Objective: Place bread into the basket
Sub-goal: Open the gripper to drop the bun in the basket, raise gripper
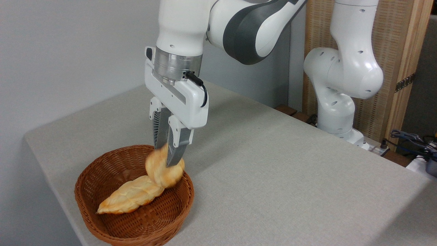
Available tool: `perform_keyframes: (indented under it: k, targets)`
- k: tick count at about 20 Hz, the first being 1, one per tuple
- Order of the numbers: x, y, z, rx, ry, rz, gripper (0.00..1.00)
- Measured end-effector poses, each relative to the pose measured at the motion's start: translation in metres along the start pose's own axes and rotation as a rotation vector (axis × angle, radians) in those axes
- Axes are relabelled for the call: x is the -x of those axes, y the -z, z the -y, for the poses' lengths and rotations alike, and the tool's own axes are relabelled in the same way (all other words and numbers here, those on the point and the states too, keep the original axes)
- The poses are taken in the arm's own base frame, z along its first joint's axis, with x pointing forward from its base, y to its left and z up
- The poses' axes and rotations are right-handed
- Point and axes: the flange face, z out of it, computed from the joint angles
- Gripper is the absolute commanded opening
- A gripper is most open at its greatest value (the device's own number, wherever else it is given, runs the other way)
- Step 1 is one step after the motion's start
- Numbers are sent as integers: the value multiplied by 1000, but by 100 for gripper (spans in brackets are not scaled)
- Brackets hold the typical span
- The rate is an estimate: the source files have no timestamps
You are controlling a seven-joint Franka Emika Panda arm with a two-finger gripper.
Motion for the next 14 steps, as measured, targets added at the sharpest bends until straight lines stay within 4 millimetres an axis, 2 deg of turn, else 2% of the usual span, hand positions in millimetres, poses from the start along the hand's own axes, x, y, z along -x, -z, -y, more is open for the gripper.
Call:
perform_keyframes:
  k: [7,14]
  targets:
    - [1,0,-2,14,26,11,100]
    - [18,2,-19,112,38,177,100]
